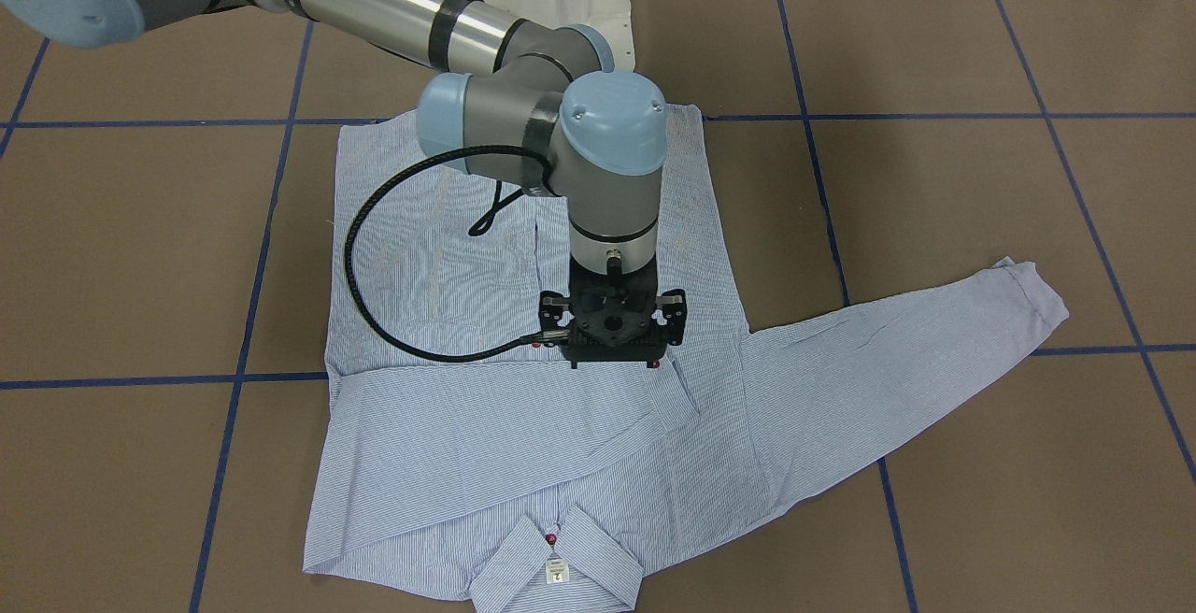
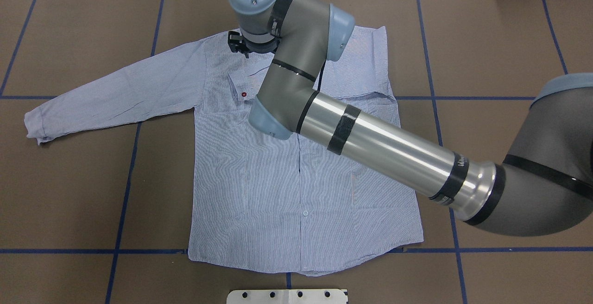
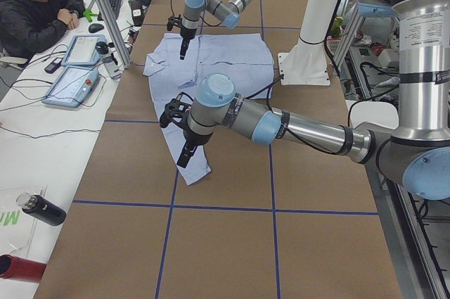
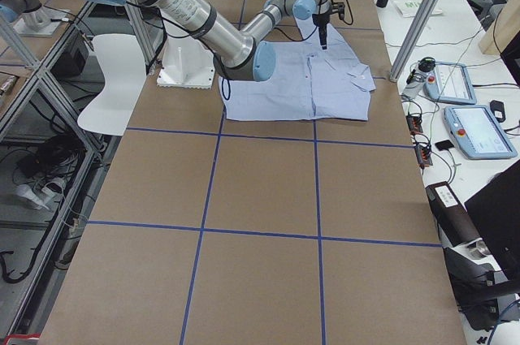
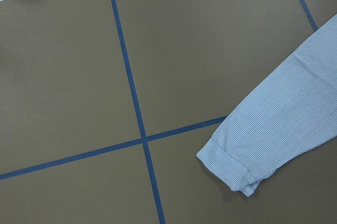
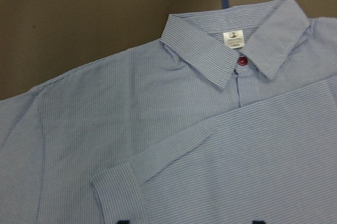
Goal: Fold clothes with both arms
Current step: 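Release the sleeve and withdraw the right gripper away from the shirt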
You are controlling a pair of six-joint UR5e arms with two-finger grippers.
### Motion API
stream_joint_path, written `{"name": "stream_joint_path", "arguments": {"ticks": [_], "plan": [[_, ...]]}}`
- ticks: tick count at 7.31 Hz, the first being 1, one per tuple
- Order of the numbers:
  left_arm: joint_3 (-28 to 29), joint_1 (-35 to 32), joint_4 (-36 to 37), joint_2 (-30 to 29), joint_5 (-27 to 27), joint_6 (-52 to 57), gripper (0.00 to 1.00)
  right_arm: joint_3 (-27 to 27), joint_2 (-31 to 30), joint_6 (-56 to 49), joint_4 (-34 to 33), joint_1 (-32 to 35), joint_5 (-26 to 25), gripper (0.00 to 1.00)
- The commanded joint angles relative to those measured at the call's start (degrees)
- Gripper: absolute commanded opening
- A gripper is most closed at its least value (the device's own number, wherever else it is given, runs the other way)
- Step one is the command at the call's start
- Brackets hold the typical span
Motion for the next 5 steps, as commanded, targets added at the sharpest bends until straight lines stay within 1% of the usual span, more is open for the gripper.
{"name": "stream_joint_path", "arguments": {"ticks": [1,2,3,4,5], "plan": [[0.5,1.8,-1.3,-0.3,0.0,-0.1,1.00,18.5,-11.3,-11.9,-12.3,7.5,9.1,0.99],[1.8,2.2,-3.2,-0.4,0.0,-2.1,1.00,27.9,-18.3,-20.0,-17.1,11.1,10.0,0.99],[3.9,4.0,-9.7,-0.5,0.4,-8.7,1.00,35.7,-24.9,-27.7,-20.6,15.2,12.7,0.99],[7.7,6.1,-16.6,-0.5,0.6,-13.2,1.00,41.8,-32.5,-35.1,-21.1,20.1,16.4,0.99],[11.5,7.6,-22.4,-0.7,0.7,-15.0,1.00,45.8,-39.7,-43.2,-21.0,25.0,19.5,0.99]]}}
